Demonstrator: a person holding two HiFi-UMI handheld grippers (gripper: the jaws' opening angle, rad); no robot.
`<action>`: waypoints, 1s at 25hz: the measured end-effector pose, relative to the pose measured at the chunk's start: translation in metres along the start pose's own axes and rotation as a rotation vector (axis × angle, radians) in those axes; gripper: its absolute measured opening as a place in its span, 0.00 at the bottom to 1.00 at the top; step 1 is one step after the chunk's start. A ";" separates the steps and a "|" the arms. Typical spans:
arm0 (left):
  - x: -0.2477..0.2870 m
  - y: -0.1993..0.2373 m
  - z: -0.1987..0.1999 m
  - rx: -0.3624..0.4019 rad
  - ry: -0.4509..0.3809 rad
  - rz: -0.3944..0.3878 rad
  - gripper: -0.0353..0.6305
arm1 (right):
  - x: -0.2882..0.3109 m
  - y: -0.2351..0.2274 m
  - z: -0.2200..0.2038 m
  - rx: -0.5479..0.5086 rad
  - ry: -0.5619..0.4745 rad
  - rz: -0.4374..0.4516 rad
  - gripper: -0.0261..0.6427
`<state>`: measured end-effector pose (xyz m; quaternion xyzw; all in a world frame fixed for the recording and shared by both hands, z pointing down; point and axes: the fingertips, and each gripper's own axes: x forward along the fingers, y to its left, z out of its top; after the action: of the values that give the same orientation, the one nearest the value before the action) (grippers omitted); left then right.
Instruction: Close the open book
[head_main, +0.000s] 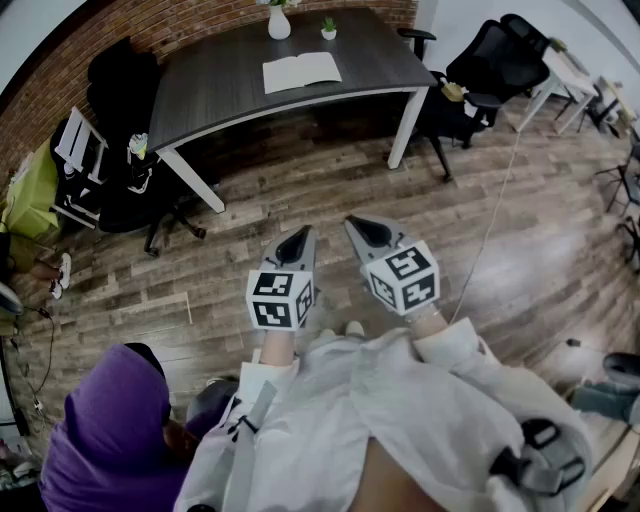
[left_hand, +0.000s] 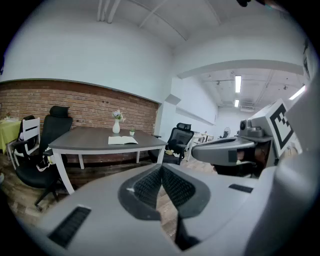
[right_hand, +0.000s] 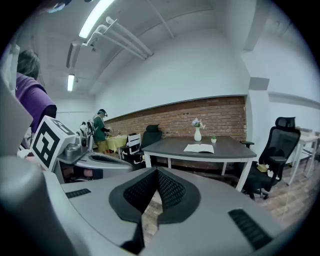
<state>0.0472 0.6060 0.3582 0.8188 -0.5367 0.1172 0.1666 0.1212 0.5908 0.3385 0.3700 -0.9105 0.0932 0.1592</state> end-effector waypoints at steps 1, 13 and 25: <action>0.000 0.000 -0.001 -0.007 0.002 0.001 0.06 | 0.000 -0.001 -0.001 0.002 0.001 0.001 0.04; 0.006 -0.004 -0.007 -0.038 0.019 0.003 0.06 | -0.001 -0.011 -0.010 0.004 0.015 0.011 0.04; 0.020 -0.014 -0.003 -0.038 -0.005 -0.011 0.06 | 0.000 -0.027 -0.008 0.025 -0.025 0.049 0.04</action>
<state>0.0681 0.5959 0.3657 0.8188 -0.5346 0.1042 0.1813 0.1419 0.5738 0.3476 0.3508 -0.9200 0.1035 0.1408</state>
